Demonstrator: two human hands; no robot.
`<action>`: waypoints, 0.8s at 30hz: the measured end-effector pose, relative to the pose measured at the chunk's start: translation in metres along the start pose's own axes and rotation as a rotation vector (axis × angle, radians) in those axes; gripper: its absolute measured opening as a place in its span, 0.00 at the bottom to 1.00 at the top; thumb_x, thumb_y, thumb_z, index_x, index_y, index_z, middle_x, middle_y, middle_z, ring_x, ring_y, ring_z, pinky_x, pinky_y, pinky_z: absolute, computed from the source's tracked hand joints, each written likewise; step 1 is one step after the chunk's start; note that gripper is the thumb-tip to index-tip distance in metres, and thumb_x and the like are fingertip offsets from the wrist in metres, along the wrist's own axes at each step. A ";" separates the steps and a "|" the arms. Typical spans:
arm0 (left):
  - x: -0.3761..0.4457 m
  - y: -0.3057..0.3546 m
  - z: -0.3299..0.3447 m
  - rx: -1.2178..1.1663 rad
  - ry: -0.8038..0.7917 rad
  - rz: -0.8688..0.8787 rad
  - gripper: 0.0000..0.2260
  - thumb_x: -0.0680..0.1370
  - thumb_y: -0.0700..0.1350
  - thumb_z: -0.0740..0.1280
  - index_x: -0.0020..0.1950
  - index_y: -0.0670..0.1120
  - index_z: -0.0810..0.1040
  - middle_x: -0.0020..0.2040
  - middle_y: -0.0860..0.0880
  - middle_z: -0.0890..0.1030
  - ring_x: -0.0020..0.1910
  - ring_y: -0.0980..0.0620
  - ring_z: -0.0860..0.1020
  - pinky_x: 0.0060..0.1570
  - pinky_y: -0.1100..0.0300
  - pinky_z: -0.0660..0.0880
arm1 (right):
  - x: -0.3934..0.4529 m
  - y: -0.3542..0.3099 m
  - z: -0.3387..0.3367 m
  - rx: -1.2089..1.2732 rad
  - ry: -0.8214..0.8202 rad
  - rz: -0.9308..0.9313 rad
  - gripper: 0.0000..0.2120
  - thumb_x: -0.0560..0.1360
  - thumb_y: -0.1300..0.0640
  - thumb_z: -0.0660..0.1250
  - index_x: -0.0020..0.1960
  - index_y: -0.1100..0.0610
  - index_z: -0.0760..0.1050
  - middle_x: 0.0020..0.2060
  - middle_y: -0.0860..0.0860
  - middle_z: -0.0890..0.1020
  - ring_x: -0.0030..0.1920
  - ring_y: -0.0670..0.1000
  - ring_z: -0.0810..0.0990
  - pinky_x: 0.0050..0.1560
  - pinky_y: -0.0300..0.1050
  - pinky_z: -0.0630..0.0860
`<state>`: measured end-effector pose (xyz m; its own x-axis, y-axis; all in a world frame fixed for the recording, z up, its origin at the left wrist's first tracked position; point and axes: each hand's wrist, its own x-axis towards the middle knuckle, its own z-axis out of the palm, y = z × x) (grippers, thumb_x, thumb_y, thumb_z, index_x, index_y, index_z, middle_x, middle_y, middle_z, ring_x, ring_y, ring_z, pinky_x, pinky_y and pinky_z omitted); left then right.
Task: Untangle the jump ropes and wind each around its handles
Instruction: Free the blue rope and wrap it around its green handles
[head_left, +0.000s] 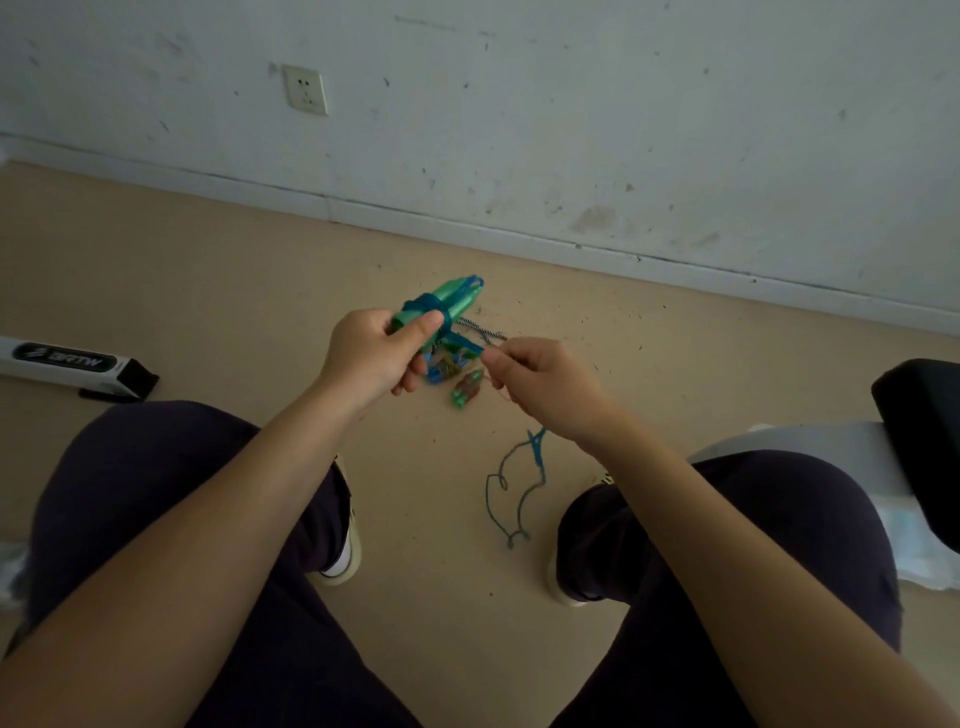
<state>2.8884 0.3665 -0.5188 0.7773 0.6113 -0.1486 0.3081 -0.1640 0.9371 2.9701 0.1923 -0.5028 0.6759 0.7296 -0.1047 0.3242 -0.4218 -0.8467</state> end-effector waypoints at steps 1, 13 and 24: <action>0.002 -0.001 -0.002 0.045 -0.022 0.000 0.16 0.78 0.52 0.69 0.42 0.40 0.80 0.29 0.48 0.80 0.23 0.52 0.75 0.25 0.59 0.70 | -0.001 -0.001 -0.001 -0.003 0.016 -0.035 0.15 0.82 0.53 0.62 0.36 0.51 0.73 0.23 0.42 0.71 0.23 0.39 0.69 0.29 0.33 0.64; -0.012 0.007 0.001 0.263 -0.726 0.062 0.13 0.78 0.49 0.70 0.44 0.39 0.79 0.30 0.47 0.80 0.26 0.51 0.77 0.27 0.62 0.72 | 0.007 0.015 -0.017 -0.125 0.138 -0.209 0.04 0.76 0.55 0.70 0.43 0.53 0.81 0.39 0.53 0.81 0.41 0.51 0.78 0.44 0.46 0.74; -0.016 0.011 -0.001 0.140 -0.609 0.112 0.10 0.78 0.46 0.70 0.46 0.39 0.79 0.32 0.47 0.81 0.26 0.51 0.77 0.27 0.61 0.73 | 0.004 0.012 -0.021 0.338 -0.002 0.031 0.10 0.77 0.52 0.70 0.48 0.60 0.80 0.36 0.54 0.81 0.33 0.53 0.76 0.33 0.45 0.70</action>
<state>2.8783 0.3558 -0.5055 0.9690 0.0416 -0.2436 0.2437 -0.3260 0.9134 2.9904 0.1794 -0.5026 0.6802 0.7208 -0.1336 0.0660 -0.2417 -0.9681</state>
